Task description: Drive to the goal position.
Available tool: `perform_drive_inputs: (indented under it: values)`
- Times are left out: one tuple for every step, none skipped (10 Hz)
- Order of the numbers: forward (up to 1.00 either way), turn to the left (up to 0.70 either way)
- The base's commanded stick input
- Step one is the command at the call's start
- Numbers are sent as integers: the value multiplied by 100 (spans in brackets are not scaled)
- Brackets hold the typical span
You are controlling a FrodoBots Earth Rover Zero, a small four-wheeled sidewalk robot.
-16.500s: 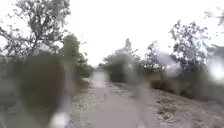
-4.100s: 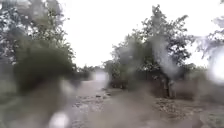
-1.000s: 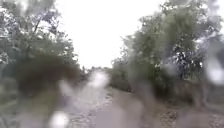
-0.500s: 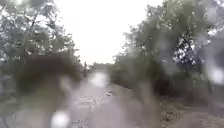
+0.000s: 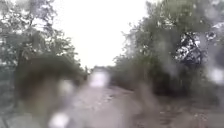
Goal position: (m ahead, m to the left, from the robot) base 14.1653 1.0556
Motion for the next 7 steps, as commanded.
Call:
perform_drive_inputs:
  values:
    - [45,0]
    - [45,11]
    - [45,27]
    - [45,16]
    - [45,2]
    - [45,0]
    - [45,7]
